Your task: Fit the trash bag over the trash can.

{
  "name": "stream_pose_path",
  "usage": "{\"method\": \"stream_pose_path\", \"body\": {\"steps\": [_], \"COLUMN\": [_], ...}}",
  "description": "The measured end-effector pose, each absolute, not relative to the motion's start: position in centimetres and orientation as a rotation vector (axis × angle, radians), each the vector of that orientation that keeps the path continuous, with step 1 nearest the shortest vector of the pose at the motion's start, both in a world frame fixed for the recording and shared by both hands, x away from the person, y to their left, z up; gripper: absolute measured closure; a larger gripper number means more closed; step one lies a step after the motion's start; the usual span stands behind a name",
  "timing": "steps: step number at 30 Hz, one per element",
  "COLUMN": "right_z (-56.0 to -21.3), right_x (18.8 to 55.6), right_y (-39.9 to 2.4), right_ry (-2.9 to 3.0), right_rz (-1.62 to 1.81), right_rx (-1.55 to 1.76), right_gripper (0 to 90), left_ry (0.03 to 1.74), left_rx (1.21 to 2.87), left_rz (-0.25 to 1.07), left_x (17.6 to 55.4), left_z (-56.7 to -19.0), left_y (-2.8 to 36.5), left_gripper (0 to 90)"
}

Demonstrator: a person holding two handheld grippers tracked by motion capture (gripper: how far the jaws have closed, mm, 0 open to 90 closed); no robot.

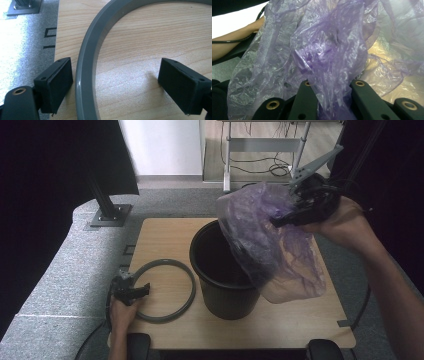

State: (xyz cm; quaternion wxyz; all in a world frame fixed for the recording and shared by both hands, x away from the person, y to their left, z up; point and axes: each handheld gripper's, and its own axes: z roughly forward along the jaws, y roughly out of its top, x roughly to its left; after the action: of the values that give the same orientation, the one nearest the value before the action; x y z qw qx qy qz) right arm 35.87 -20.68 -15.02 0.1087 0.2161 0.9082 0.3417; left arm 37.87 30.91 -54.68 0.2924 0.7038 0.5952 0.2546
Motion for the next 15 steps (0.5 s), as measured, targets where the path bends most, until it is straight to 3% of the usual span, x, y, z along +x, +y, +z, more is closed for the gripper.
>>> {"method": "stream_pose_path", "body": {"steps": [15], "right_z": [-15.9], "right_x": [38.0], "right_y": [-13.5], "right_ry": [2.75], "right_rz": [0.996], "right_rx": [0.5], "right_gripper": [82.0], "left_ry": [1.585], "left_rx": [1.875], "left_rz": [0.679], "left_x": [37.9], "left_z": [-54.7], "left_y": [30.9], "left_gripper": [12.3]}}
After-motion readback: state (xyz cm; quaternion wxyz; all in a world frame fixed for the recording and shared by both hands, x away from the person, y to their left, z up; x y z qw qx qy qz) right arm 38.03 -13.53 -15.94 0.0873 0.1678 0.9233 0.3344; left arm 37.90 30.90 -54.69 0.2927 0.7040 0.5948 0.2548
